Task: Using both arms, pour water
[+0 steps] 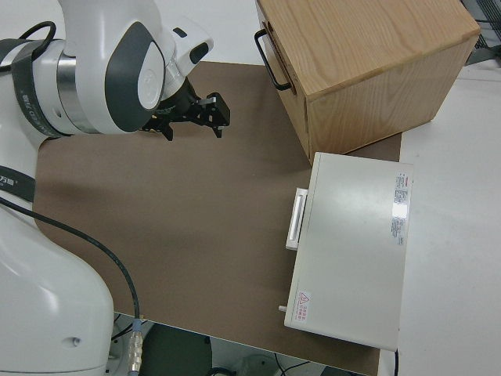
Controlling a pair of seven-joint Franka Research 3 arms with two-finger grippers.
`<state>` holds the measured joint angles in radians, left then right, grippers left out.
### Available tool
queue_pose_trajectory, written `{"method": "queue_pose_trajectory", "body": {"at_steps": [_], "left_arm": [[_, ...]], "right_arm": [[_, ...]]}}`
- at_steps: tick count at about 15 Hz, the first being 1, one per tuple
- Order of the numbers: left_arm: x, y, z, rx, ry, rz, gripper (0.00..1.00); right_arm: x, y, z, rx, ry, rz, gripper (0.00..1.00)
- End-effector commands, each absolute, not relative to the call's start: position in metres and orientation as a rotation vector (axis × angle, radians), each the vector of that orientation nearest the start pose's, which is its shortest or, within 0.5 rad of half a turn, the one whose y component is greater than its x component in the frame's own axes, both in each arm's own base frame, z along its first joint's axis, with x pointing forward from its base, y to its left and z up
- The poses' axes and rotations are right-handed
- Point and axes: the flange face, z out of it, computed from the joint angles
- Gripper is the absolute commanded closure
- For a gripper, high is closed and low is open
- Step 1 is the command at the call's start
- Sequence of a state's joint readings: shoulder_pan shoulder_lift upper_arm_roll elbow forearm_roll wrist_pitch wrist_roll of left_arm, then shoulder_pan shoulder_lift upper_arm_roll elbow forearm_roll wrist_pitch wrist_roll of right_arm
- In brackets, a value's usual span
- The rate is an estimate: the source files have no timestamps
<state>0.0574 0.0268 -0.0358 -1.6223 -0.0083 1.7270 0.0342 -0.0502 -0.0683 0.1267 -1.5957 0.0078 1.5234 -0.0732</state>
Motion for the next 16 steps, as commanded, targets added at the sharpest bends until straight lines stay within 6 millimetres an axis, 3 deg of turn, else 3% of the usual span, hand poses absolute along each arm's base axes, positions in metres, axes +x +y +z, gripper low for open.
{"method": "queue_pose_trajectory", "body": {"at_steps": [1, 11, 16], "left_arm": [[0.570, 0.007, 0.602, -3.130, 0.035, -0.072, 0.00], [0.572, 0.009, 0.595, -3.129, 0.038, -0.052, 0.00], [0.570, 0.032, 0.597, -3.127, -0.024, -0.057, 0.00]], "right_arm": [[0.529, 0.039, 0.649, -3.090, -0.231, -0.031, 0.011], [0.535, 0.043, 0.646, -3.070, -0.235, -0.069, 0.011], [0.557, 0.070, 0.592, -3.052, -0.303, 0.039, 0.011]]}}
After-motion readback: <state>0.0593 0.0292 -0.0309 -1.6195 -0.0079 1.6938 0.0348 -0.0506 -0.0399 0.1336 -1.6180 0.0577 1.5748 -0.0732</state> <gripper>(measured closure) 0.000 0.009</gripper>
